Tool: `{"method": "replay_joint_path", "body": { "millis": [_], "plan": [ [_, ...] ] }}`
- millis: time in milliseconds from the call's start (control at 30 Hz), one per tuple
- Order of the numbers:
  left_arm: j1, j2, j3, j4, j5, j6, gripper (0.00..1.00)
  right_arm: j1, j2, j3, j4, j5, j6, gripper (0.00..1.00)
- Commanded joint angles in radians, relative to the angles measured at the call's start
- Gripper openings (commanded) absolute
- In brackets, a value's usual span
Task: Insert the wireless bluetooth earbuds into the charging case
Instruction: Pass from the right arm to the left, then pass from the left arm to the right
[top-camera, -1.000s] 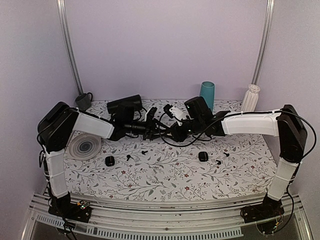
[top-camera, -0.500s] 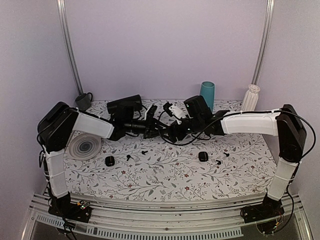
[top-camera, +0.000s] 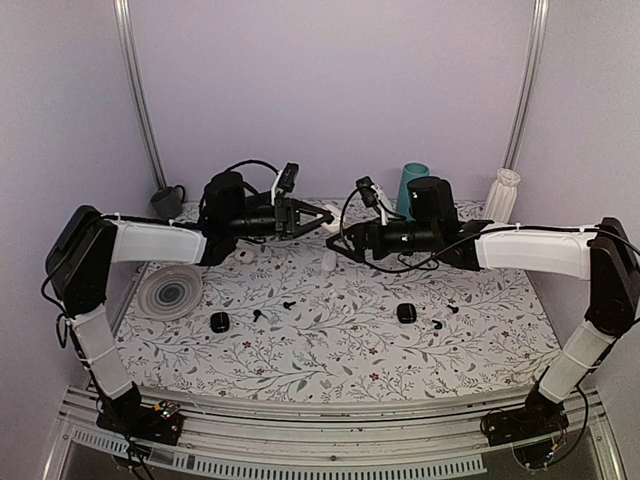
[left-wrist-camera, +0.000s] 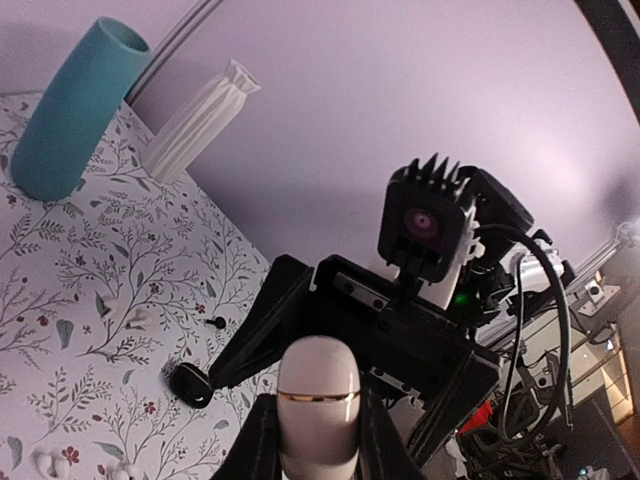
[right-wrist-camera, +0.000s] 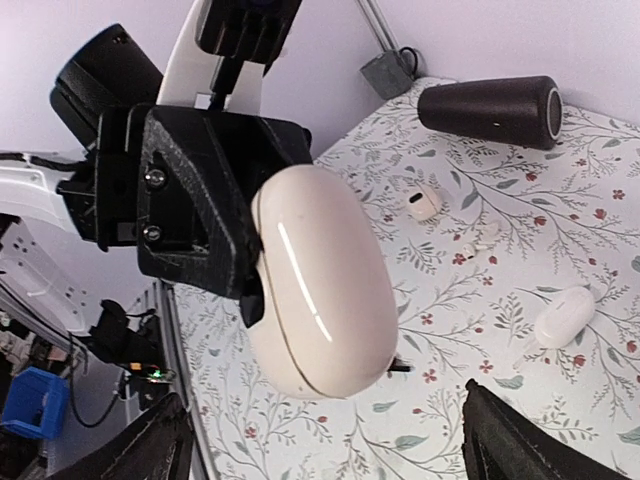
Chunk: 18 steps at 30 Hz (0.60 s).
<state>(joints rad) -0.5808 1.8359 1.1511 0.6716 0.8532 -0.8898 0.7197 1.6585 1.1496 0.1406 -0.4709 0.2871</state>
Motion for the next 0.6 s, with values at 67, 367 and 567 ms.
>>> {"method": "replay_joint_path", "body": {
  "millis": [67, 367, 567],
  "plan": [
    [0.007, -0.052, -0.009, 0.231, 0.023, -0.03, 0.0, -0.009, -0.064, -0.048, 0.249, -0.145, 0.298, 0.88],
    [0.006, -0.061, -0.013, 0.319, 0.051, -0.072, 0.0, -0.026, -0.093, -0.049, 0.341, -0.16, 0.401, 0.72],
    [0.003, -0.076, -0.021, 0.325, 0.082, -0.057, 0.0, -0.05, -0.1, -0.036, 0.355, -0.165, 0.432, 0.63]
  ]
}}
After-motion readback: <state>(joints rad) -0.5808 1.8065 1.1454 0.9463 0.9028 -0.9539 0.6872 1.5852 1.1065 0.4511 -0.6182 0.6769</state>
